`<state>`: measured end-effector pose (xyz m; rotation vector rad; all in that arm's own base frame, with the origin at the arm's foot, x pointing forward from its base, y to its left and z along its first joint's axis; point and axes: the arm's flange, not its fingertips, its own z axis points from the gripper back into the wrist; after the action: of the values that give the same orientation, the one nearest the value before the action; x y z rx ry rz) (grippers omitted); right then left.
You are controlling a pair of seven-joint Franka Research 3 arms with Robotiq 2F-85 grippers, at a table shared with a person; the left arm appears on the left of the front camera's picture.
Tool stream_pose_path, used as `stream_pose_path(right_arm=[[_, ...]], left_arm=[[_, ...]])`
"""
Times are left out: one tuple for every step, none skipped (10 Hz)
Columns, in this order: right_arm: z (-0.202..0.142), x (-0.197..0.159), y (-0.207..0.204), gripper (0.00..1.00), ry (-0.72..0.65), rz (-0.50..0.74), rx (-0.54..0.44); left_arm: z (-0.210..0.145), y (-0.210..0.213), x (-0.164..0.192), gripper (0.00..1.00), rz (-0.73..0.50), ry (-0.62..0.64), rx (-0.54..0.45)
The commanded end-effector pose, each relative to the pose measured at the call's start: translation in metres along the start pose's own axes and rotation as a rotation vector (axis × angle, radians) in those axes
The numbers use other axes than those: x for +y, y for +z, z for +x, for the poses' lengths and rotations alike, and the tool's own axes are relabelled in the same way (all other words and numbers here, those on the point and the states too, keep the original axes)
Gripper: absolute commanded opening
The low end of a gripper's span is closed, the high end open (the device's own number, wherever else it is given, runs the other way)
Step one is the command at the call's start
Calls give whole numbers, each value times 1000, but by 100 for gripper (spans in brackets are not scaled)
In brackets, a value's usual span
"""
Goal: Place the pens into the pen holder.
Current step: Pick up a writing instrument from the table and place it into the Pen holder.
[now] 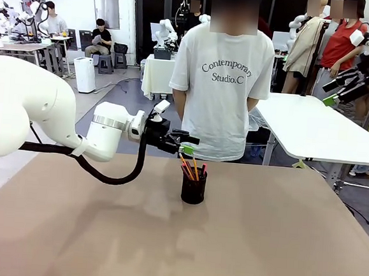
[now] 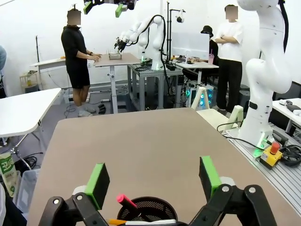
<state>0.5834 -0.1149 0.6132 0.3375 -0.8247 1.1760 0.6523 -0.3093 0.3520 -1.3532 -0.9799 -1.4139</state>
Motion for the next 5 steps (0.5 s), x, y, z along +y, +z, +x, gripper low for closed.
stream_pose_path(right_arm=[[0,1,0,100,10,-4,15],[0,1,0,100,10,-4,15],[0,1,0,100,10,-4,15],[0,1,0,100,10,-4,15],[0,1,0,100,10,-4,15]], left_arm=[[6,6,-7,100,34,79,31],[0,0,0,100,0,0,0],[0,0,0,100,0,0,0],[0,0,0,100,0,0,0],[0,0,0,100,0,0,0]])
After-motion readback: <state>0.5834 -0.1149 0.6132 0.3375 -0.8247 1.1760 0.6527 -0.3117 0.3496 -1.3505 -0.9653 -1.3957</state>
